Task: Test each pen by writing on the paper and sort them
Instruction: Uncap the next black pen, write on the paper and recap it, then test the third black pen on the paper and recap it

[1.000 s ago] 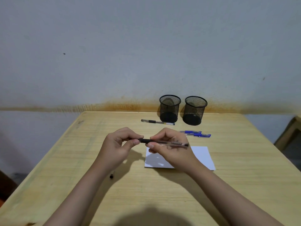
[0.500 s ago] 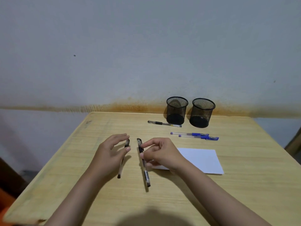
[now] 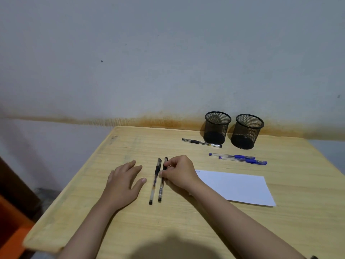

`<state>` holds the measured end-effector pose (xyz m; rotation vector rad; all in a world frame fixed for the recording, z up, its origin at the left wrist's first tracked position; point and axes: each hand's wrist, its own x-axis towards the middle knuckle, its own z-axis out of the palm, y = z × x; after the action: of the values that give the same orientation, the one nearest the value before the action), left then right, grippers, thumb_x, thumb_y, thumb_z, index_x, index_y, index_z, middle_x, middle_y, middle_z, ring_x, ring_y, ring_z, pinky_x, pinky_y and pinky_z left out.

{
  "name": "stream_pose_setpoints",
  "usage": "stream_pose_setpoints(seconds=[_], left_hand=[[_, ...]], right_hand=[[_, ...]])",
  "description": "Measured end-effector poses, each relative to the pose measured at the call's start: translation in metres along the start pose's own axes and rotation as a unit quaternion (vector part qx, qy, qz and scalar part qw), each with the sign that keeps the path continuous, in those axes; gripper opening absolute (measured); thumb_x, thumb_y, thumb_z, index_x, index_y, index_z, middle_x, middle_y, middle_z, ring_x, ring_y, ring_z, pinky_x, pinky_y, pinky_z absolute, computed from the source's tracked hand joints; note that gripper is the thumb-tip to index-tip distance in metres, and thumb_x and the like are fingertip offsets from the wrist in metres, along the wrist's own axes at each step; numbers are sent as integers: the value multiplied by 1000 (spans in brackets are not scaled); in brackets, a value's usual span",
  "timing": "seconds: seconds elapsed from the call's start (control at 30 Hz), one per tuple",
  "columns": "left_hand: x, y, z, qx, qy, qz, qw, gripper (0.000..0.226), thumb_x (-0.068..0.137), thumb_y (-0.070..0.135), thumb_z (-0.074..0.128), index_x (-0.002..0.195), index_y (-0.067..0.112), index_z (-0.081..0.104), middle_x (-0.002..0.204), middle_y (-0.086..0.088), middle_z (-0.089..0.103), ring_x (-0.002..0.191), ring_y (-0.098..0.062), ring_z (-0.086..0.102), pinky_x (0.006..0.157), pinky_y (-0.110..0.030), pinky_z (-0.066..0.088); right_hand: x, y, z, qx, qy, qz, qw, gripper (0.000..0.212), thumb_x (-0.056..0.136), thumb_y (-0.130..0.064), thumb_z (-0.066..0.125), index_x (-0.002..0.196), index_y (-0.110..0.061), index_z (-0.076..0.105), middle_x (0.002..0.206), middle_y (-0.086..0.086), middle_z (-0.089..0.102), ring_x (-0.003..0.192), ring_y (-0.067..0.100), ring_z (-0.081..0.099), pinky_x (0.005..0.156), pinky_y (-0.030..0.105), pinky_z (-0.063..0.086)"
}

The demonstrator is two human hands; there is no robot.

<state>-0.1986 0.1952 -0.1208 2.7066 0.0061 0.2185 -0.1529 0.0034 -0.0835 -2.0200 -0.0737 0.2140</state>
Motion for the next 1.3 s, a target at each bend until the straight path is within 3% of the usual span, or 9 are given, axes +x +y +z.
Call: stream_pose_setpoints(seconds=[0.07,0.17,0.37,0.5,0.7,0.87,0.97,1.13,1.3], left_hand=[[-1,0,0,1,5,4,1000,76,71,71,23,133,32,45,149,7,34,137,-17,27,114,-48,18],[-1,1,1,0,4,7,1000,74,74,70,24,135,31,43,150,6,33,138,-18,26,114,-48,16],[-3,3,5,21,-21,0,1000,54,93,51,33,143,29,29,157,7,14,145,-12,6,116,-45,6],[-3,3,5,23,-28,0,999,54,95,49,30,144,28,26,158,7,10,145,-11,2,116,-44,4],[-3,2,8,20,-25,2,999,53,95,48,30,144,28,26,158,7,10,145,-11,2,116,-44,3],[-3,1,8,13,-16,4,1000,59,89,56,22,142,30,29,157,8,13,145,-9,4,116,-43,5],[-3,0,8,2,-16,3,1000,56,91,54,27,141,30,31,157,9,15,144,-9,6,116,-42,5],[-1,-1,6,-20,-6,3,1000,60,83,57,29,137,32,38,154,10,23,143,-9,15,115,-43,8],[0,1,3,-43,7,-4,999,54,82,56,38,130,32,46,147,11,33,136,-8,30,113,-45,13]], right_hand=[[2,0,1,-18,-1,-6,1000,30,73,-9,80,99,-2,68,80,7,67,56,5,57,44,6,41],[5,2,4,-63,6,-23,998,29,71,-14,82,95,-4,70,92,9,70,75,13,61,61,18,44],[7,6,0,-45,14,-31,998,23,76,-17,78,95,-9,68,70,-1,63,57,5,57,47,11,41],[11,7,-18,-35,73,-61,995,13,81,-19,73,91,-10,72,66,-8,59,64,5,56,59,15,42],[46,14,-57,-128,161,-95,974,20,84,-17,67,100,-7,72,98,6,72,90,18,64,77,25,46],[82,23,-71,-287,187,-91,935,20,86,-14,60,101,-6,71,96,11,70,96,30,60,70,40,53],[98,27,-73,-345,178,-82,918,17,86,-10,57,98,-4,69,95,13,69,94,30,59,68,40,54],[110,27,-72,-378,156,-76,909,18,84,-5,55,88,-10,72,81,10,68,80,29,61,54,31,45],[99,22,-71,-329,164,-138,920,21,86,-9,58,96,-14,75,91,8,73,90,27,60,61,36,52]])
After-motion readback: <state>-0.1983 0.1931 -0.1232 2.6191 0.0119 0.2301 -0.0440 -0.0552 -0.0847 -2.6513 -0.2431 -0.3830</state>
